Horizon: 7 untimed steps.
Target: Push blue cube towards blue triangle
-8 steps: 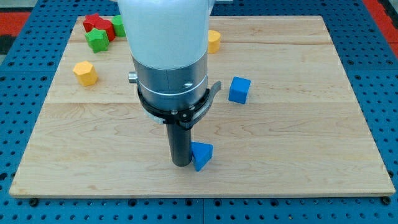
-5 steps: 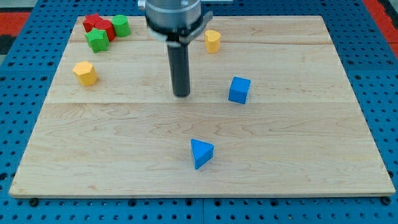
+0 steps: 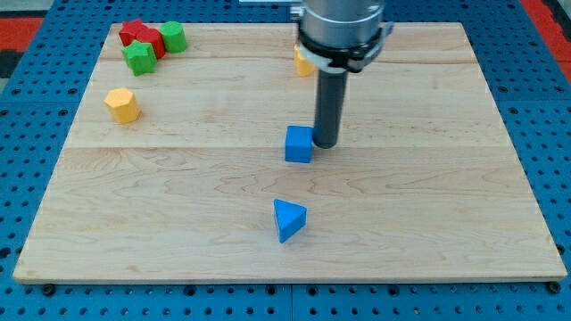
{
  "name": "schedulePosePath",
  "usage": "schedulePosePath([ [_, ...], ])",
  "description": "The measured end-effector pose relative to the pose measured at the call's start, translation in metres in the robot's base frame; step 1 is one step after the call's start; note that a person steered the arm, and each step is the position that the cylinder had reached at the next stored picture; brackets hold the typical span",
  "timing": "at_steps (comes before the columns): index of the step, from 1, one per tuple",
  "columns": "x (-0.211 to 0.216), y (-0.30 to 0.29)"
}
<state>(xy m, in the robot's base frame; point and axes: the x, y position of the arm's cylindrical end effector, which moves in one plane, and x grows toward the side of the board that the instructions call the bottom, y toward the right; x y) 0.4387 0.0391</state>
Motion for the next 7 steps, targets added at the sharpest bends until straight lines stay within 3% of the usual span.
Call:
schedulePosePath([
  [1,-0.035,0.000],
  [4,0.002,-0.037],
  [5,0.042,-0.037],
  [6,0.031,-0.037],
  [7,-0.047,-0.026],
])
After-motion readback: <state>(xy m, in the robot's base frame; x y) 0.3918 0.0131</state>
